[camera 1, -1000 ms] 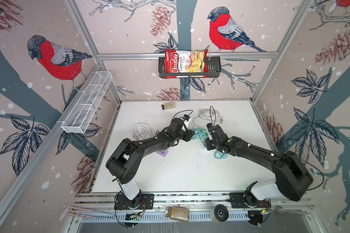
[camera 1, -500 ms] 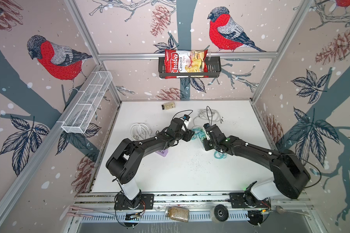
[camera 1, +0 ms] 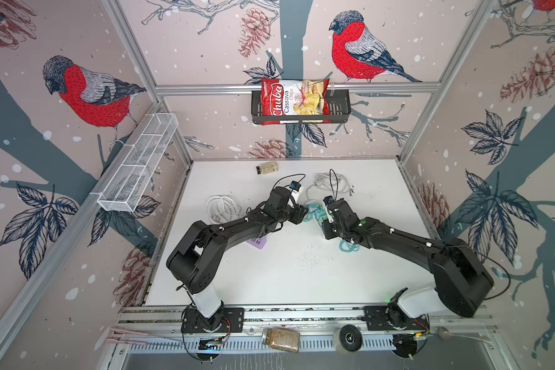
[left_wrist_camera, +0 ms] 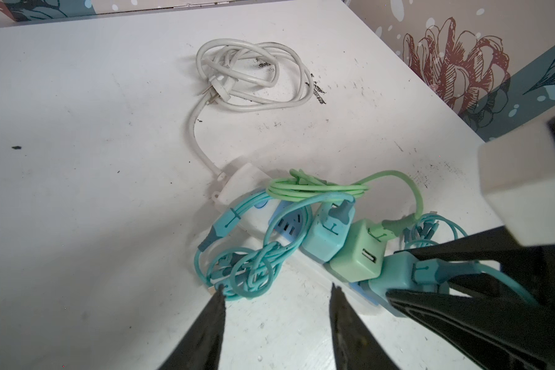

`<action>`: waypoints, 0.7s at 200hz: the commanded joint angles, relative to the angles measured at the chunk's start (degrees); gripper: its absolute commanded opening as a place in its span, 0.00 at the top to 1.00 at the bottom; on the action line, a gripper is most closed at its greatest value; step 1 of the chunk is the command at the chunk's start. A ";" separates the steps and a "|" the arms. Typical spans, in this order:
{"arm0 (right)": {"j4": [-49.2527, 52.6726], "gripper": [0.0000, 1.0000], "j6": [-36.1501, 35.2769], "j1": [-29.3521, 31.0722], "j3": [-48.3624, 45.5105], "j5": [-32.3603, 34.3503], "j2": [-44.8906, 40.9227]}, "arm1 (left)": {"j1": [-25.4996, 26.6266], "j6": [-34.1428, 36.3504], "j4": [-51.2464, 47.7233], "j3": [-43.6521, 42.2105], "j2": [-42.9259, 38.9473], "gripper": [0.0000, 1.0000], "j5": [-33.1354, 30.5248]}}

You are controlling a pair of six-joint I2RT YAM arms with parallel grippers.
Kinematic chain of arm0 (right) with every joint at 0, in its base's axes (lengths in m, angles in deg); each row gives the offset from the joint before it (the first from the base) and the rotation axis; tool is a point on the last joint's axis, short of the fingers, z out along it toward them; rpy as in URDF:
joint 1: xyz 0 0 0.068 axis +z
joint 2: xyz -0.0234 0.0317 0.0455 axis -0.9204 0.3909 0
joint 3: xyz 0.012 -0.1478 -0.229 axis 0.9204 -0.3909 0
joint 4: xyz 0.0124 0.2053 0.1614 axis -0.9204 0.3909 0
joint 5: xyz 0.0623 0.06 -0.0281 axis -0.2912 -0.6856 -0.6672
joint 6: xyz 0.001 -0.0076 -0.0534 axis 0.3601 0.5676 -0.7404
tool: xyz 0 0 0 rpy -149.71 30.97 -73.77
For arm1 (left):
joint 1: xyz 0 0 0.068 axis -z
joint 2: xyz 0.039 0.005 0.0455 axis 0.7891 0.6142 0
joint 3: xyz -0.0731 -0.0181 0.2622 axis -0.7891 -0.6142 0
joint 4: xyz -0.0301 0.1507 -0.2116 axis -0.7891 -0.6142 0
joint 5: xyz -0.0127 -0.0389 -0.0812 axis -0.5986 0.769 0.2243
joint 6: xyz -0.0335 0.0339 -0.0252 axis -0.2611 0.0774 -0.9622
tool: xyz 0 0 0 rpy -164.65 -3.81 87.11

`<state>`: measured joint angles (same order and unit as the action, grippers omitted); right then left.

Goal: Insert the plug
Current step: 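Press the teal charger down into the strip socket with the right gripper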

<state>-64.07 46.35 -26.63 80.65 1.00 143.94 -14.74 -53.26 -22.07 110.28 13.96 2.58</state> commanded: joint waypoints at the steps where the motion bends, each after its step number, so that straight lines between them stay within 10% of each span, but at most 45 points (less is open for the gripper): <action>1: -0.50 1.00 -1.15 0.22 -1.35 0.91 -0.52 | -0.06 0.56 1.19 -0.66 -0.35 0.48 -0.15; 140: -5.87 1.00 -1.62 0.82 -3.18 1.45 -0.98 | -0.01 0.74 1.02 -1.14 -1.14 0.48 -0.06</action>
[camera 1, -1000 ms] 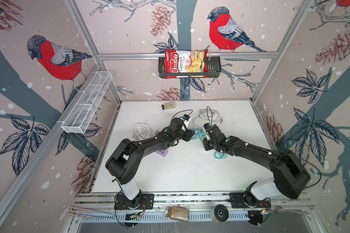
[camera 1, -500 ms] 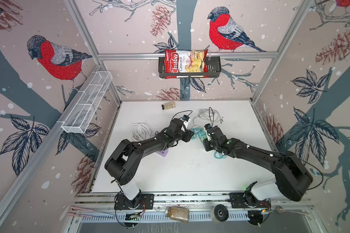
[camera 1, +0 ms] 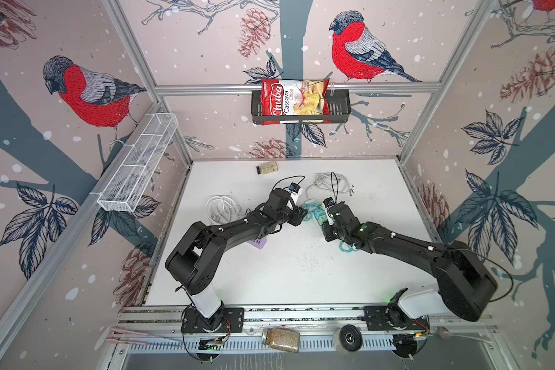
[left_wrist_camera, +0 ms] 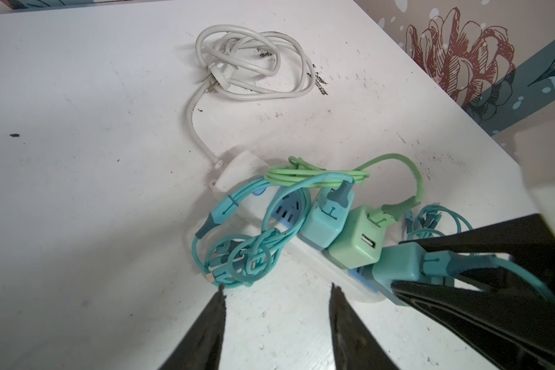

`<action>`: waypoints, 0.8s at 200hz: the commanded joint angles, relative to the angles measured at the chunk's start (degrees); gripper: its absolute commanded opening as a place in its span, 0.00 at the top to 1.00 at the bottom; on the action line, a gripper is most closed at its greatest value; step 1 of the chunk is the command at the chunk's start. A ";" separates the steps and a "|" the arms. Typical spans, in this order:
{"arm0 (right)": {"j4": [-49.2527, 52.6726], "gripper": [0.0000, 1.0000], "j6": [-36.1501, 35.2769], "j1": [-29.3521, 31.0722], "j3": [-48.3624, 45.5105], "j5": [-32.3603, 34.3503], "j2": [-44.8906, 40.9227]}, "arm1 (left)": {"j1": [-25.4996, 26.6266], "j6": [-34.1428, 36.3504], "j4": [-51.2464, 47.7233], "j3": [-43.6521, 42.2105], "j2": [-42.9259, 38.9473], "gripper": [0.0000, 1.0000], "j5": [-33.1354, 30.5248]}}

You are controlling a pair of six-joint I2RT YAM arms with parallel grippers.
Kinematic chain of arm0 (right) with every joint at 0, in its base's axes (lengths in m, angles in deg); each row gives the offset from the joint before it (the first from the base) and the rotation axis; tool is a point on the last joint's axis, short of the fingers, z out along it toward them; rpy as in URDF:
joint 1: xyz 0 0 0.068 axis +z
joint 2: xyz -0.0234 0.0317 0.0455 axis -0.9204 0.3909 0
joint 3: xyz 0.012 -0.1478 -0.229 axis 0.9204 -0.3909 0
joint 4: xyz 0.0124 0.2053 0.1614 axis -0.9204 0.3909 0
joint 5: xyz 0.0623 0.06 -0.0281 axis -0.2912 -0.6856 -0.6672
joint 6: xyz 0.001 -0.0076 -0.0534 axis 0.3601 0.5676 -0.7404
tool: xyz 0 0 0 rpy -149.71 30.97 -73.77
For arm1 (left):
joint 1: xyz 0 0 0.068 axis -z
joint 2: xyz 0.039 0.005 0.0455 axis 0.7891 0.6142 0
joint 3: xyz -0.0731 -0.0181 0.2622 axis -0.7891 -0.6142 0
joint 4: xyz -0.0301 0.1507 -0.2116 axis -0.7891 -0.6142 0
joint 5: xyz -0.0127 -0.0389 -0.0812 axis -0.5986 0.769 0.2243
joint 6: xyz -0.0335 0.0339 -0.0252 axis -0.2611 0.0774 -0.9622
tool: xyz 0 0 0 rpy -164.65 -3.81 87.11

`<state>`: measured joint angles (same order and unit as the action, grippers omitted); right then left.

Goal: Insert the plug
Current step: 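Press the teal charger down into the strip socket with the right gripper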

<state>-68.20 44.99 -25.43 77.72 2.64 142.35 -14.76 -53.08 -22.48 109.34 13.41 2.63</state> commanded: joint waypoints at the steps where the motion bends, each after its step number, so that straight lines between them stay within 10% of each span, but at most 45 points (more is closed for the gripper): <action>1: -1.75 1.00 -0.34 -0.40 -0.24 -0.30 0.62 | 0.01 0.59 1.43 -0.20 -0.60 0.48 -0.12; 160: -1.91 1.00 3.03 -0.43 -0.60 -2.32 8.97 | -0.01 0.35 3.64 -4.09 -6.09 0.47 -3.54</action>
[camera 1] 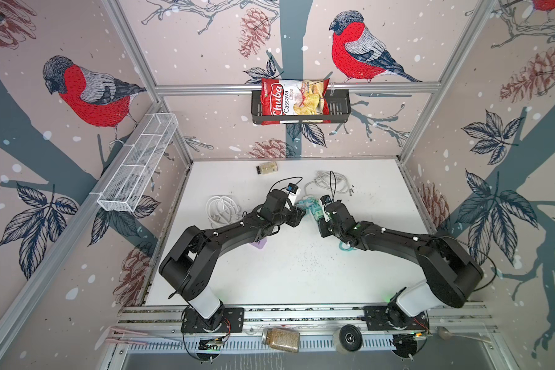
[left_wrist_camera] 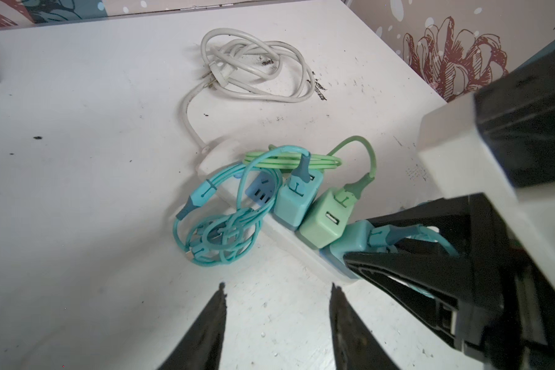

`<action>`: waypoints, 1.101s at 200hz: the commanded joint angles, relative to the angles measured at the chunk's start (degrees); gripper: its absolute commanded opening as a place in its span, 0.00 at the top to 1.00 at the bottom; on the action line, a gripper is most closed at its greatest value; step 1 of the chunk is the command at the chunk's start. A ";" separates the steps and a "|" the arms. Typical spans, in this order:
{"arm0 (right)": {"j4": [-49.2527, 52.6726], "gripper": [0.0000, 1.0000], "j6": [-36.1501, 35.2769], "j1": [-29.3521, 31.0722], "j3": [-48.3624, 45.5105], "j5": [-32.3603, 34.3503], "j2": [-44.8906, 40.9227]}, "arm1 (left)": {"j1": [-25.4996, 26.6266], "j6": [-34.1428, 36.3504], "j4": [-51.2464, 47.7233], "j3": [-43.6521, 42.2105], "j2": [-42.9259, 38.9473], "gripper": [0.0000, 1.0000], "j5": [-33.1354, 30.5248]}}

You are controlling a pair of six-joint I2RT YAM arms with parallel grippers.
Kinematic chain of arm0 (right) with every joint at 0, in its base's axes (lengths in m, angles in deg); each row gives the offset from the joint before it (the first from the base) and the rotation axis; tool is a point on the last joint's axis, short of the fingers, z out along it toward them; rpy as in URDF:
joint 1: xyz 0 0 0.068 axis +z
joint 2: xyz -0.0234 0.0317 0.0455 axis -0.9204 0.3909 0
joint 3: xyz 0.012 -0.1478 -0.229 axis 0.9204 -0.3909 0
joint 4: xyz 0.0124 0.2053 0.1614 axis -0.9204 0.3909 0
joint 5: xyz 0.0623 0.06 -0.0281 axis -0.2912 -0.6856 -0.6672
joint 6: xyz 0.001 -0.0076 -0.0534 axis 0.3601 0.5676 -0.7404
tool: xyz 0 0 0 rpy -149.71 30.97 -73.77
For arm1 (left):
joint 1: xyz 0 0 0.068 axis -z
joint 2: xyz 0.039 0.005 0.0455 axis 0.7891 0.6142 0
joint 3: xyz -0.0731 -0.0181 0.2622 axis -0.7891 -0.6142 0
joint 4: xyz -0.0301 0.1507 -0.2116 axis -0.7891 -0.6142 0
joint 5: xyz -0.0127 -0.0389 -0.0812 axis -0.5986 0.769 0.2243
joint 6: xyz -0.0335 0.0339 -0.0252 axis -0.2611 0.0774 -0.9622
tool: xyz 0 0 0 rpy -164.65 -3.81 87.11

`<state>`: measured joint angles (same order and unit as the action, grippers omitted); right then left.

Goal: Insert the plug
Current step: 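Press the teal charger down into the strip socket with the right gripper, then open the right gripper and lift it off the charger while the left gripper withdraws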

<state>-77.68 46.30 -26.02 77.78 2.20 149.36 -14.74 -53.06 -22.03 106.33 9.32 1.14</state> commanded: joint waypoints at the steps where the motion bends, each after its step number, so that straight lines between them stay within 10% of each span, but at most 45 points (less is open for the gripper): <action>1: 7.61 1.00 1.75 0.16 -0.62 -1.89 2.04 | -0.02 0.37 3.22 -1.11 -2.07 0.47 -2.16; 220: 33.12 1.00 3.44 -0.10 24.81 -0.92 23.81 | -0.21 2.43 8.08 -13.83 -20.89 0.39 -15.90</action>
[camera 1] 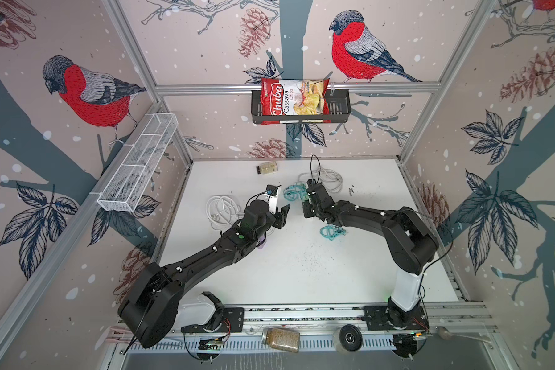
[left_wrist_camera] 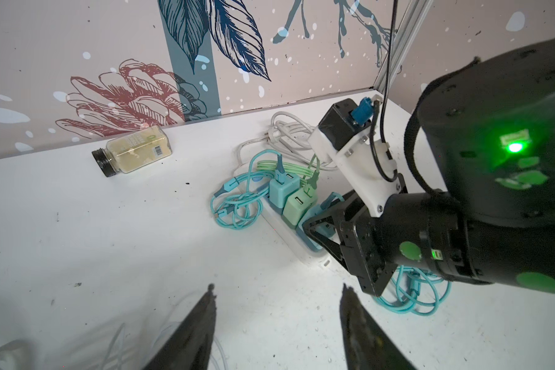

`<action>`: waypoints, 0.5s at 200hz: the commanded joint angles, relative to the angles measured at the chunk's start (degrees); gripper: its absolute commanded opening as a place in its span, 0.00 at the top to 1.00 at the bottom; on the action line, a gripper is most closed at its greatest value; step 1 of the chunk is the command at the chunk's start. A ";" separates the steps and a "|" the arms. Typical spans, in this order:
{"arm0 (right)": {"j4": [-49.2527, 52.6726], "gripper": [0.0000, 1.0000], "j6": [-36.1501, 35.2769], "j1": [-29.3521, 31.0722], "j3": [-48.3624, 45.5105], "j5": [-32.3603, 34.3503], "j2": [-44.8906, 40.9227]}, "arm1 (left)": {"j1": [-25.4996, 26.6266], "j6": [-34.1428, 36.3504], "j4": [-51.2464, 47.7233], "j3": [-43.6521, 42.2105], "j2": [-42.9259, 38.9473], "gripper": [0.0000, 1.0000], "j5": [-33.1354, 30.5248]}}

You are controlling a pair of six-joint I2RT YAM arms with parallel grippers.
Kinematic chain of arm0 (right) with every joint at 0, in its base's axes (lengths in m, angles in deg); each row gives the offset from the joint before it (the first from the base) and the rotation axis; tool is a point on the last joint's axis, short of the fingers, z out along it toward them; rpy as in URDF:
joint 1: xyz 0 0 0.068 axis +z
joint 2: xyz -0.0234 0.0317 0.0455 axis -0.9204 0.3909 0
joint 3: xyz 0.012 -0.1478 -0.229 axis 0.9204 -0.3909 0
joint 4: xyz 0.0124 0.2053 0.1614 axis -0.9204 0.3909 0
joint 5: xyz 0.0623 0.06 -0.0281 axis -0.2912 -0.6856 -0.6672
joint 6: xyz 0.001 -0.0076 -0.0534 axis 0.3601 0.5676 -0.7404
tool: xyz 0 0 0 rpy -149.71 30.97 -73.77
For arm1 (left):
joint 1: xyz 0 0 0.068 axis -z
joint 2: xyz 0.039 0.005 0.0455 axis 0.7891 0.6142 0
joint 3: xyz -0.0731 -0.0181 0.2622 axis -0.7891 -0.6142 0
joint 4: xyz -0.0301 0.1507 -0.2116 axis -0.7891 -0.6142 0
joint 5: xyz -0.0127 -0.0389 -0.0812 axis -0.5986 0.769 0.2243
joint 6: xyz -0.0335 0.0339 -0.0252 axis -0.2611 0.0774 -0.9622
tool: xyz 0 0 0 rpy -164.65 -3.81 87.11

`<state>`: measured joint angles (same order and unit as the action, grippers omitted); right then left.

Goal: Insert the plug
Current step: 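Open the right gripper and lift it off the charger while the left gripper withdraws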

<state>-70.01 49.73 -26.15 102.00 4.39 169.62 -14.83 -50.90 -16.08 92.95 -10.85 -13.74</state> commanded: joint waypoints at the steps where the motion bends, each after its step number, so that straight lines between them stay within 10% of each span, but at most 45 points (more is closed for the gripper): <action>1: 25.54 1.00 0.02 0.03 0.60 -3.11 3.70 | -0.11 0.27 2.10 -0.43 -0.70 0.39 -1.01; 100: 26.52 0.94 -0.03 0.16 5.68 -4.67 8.43 | -0.24 1.06 1.17 -1.30 -3.09 0.38 -3.06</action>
<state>-69.77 49.71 -26.02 109.13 5.46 175.76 -14.89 -50.37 -16.19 91.83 -13.34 -15.73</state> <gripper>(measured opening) 0.288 0.621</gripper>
